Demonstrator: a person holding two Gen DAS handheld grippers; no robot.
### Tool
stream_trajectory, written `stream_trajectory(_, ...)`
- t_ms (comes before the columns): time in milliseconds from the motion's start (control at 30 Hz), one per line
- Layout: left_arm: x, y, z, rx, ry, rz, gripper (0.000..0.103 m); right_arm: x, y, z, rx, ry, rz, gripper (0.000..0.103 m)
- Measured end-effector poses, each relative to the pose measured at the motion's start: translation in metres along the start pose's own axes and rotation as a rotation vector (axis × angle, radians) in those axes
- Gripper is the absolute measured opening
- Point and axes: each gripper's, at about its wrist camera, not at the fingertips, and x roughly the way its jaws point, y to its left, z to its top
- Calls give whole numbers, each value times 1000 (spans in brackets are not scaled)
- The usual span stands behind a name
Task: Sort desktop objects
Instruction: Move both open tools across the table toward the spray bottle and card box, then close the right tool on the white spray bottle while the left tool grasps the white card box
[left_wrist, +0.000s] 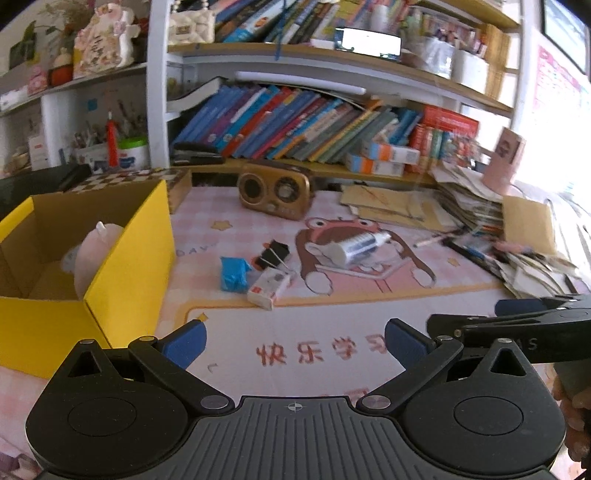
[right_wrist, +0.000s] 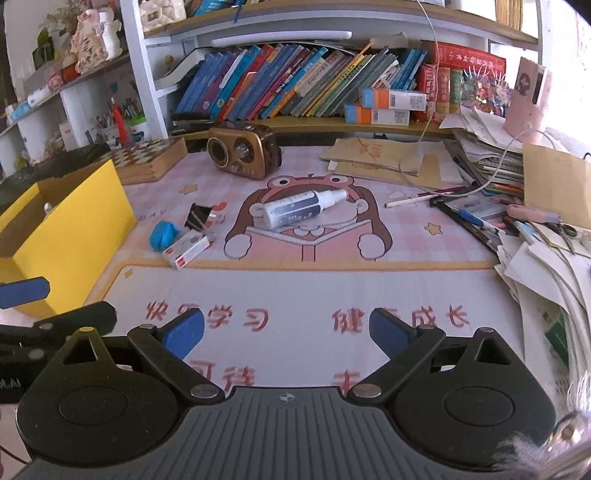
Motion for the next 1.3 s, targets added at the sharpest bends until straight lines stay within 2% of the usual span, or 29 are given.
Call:
stream_trajectory(267,30,2,16,-36,2,65,103,34,-22,27,-27,-19,28,96)
stream_trajectory(733,85,2,32,-3,25,138,102,102,-32,67,-108,-20,93,96)
stream_trajectory(833,95,3,34,-1,35,150,97,116,-32,70,-108,-5,90,96)
stream_trajectory(967,111,1,35,18,52,143,84,130,-34,78,-79,7,95,96)
stream_trajectory(1100,130,-1,33,28,83,154,84,141,-38,87,-38,11,100,96)
stream_trajectory(1233,150,-1,28,19,147,153,64,151,-41,93,24,38,109,96)
stream_trajectory(1300,158,1,26,8,170,153,63,155,-40,94,33,49,113,96)
